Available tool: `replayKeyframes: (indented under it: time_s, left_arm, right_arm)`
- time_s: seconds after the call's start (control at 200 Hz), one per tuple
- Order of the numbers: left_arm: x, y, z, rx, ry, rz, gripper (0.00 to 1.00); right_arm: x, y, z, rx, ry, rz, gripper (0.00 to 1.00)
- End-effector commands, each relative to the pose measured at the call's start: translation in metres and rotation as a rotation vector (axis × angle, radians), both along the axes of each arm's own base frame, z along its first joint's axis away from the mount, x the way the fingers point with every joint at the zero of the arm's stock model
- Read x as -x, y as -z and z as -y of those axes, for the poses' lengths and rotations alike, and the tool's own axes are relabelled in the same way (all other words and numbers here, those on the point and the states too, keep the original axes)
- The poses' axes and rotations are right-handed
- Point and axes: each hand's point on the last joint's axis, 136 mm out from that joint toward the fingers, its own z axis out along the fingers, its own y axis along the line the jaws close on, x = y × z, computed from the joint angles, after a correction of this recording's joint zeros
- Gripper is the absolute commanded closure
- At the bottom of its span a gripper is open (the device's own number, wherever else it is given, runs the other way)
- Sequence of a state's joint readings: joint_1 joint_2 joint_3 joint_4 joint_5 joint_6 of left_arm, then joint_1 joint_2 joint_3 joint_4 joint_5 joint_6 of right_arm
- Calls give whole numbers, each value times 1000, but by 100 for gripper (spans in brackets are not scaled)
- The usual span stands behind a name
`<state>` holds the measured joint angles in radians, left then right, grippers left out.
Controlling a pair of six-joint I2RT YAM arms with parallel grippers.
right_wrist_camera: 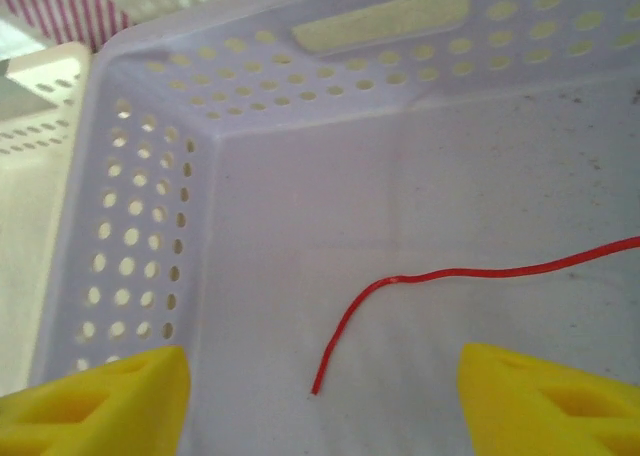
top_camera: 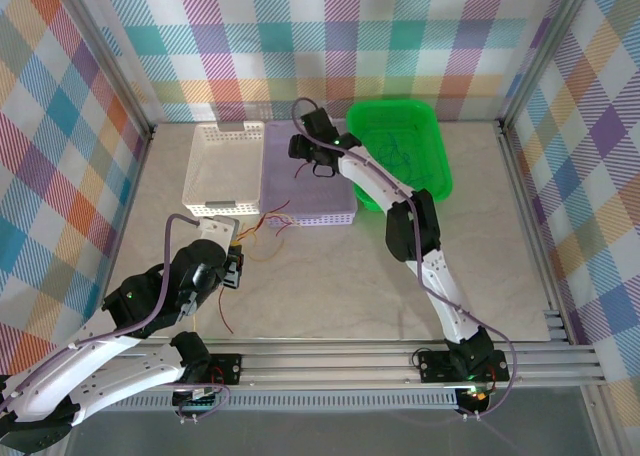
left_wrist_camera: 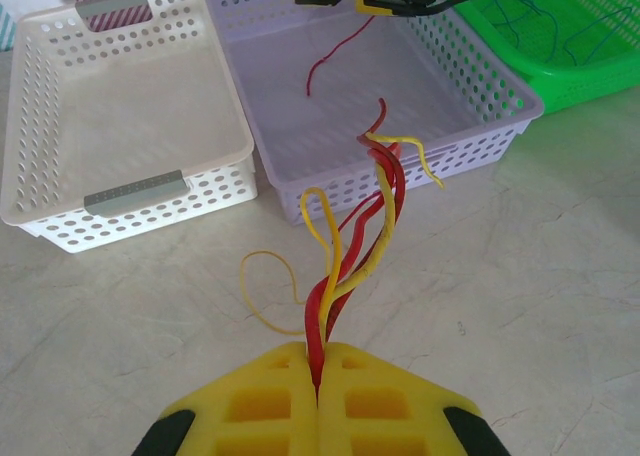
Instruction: Untangle the cables
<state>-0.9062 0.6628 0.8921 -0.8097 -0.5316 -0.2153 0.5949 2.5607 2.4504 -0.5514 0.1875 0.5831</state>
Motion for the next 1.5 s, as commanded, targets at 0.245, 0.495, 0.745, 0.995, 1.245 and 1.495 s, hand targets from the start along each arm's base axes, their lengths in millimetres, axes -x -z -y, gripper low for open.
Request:
replayKeyframes:
  time_s: [0.245,0.495,0.745,0.995,1.245,1.495]
  left_arm:
    - [-3,1,5,1,14,-2,100]
    - [-4,3,7,-5,19,-9,100]
    - [-4,5,9,-12,27,-19,100]
    - [-5,8,11,-22,30,-27,100]
    - [-5,13,13,-35,36,-42,100]
    - [-6,15,15,-45,41,-51,100]
  right_arm:
    - [-11,38,24,-19,112,-79,12]
    - [-13,57,24,-53,145,-114,8]
    - [-31,75,23,-112,177,-127,10]
    - [-54,78,22,-185,225,-26,11]
    - [-71,84,23,-246,281,40,21]
    - [-83,85,16,-337,287,90,50]
